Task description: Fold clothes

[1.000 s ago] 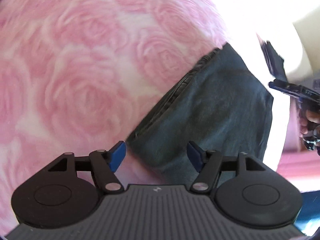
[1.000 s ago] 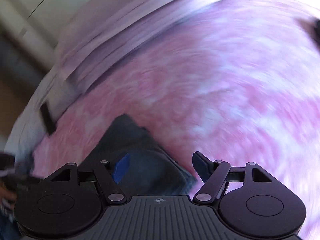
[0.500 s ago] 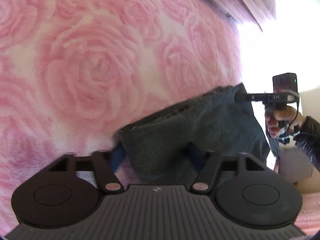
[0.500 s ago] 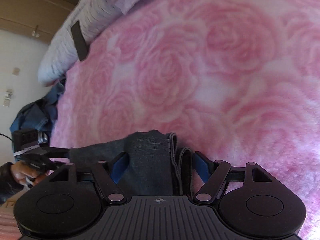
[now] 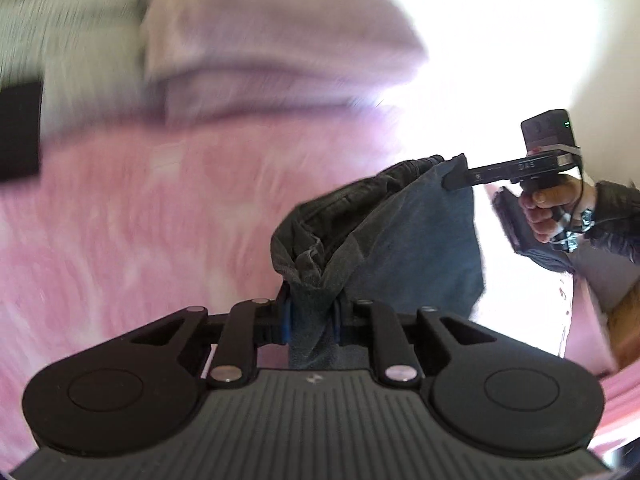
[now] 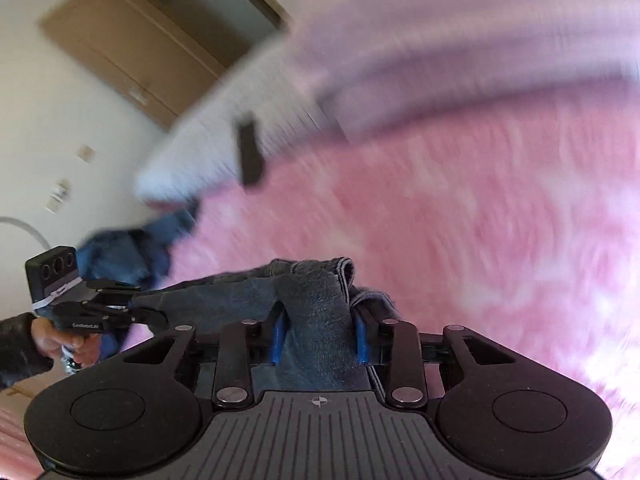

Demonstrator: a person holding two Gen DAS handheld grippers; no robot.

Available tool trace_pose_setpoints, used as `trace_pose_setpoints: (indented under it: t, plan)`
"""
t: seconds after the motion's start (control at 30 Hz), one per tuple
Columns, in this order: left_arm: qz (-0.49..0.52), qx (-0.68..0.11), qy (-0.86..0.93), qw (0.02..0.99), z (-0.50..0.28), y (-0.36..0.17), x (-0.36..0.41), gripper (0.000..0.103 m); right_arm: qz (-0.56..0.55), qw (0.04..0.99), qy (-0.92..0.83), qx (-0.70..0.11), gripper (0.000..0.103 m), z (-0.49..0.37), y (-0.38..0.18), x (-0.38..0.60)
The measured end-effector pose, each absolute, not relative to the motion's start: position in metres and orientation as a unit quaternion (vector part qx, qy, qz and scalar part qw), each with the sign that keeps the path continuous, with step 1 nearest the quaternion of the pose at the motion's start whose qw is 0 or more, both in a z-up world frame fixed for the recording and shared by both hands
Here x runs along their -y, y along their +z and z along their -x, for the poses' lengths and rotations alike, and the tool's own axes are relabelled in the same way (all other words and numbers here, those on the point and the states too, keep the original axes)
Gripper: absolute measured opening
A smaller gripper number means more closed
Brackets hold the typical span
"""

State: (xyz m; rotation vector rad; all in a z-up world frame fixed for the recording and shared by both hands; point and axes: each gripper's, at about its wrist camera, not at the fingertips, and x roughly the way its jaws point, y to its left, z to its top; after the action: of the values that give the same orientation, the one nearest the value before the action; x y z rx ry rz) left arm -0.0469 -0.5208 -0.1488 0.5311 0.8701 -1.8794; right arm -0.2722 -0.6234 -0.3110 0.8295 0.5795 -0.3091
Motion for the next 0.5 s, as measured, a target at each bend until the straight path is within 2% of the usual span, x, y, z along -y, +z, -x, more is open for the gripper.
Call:
trace_pose_setpoints:
  t: [0.1, 0.2, 0.33, 0.5]
  plan:
    - [-0.242, -0.271, -0.803, 0.473, 0.070, -0.109, 0.487, 0.014, -0.344, 0.893, -0.164, -0.240, 0.032, 0.296, -0.276, 0.580]
    - [-0.286, -0.194, -0.829, 0.440, 0.101, -0.100, 0.425, 0.014, -0.291, 0.912, -0.180, -0.225, 0.032, 0.329, -0.260, 0.515]
    - [-0.337, -0.139, -0.860, 0.357, 0.150, -0.134, 0.325, 0.014, -0.289, 0.895, -0.223, -0.257, 0.035, 0.380, -0.288, 0.414]
    - [-0.424, -0.163, -0.855, 0.249, 0.195, -0.208, 0.228, 0.018, -0.328, 0.830, -0.292, -0.343, 0.042, 0.430, -0.346, 0.280]
